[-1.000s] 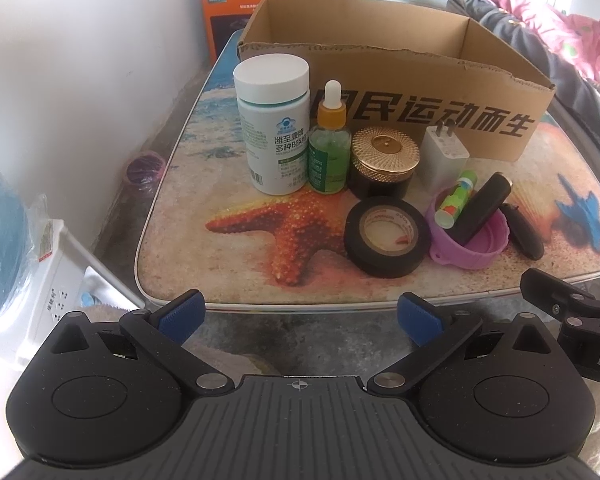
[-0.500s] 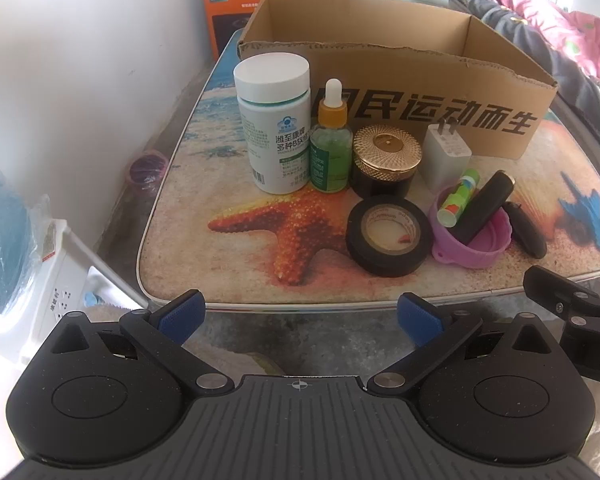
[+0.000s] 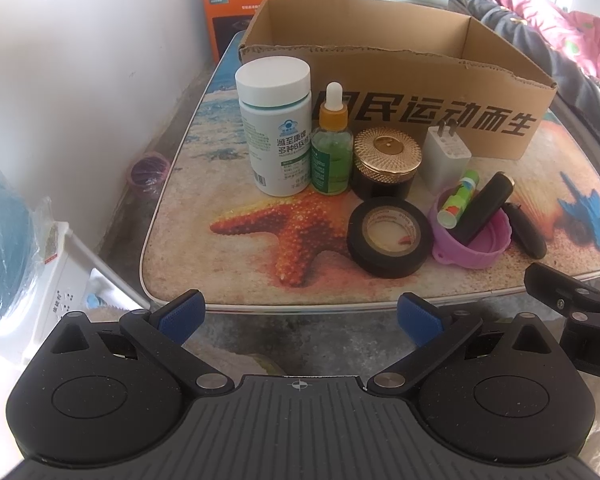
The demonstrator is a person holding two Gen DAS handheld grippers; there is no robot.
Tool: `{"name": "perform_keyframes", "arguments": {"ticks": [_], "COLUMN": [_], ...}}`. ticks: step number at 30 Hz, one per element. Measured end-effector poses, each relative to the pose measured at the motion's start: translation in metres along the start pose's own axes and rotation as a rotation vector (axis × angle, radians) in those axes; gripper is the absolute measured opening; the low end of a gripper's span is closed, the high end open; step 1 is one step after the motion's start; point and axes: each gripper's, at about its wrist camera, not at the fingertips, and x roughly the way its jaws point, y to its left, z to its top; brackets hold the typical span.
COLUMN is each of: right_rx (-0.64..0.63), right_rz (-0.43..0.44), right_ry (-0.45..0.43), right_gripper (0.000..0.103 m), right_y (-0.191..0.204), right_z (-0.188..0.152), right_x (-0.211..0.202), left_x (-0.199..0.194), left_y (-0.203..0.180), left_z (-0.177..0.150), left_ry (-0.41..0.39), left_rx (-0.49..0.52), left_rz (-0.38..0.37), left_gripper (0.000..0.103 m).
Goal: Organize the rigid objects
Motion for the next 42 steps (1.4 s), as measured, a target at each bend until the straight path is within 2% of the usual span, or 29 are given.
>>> {"name": "perform_keyframes", "arguments": {"ticks": [25,32,38,42], "right_rx": [0.005,0.028,0.046,0.112], "right_rz": [0.003,0.002,0.003,0.082], "right_ry": [-0.003,-0.015,-0.068,-0.132], "right_gripper": [0.103,0.103,0.103,0.103], "right_y": [0.003,-0.007,-0.027,-0.050], "right_z": [0.002,0.000,-0.001,0.006], "right_x": [0.003,0.005,0.002,-0.004], "left_x": [0.000,0.005,0.003,-0.003], "left_y": [0.001,-0.006,-0.015,-0.022], "left_z": [0.002,0.003,0.009,0.012], "left_ry": [0.006,0.002,-0.071,-0.163], "left_rx": [0.007,0.022,0.073,0.107], "left_rz": [0.004,-0.002,-0.069,-0.172], "left_gripper": [0.103,0.103,0.103,0.102]}}
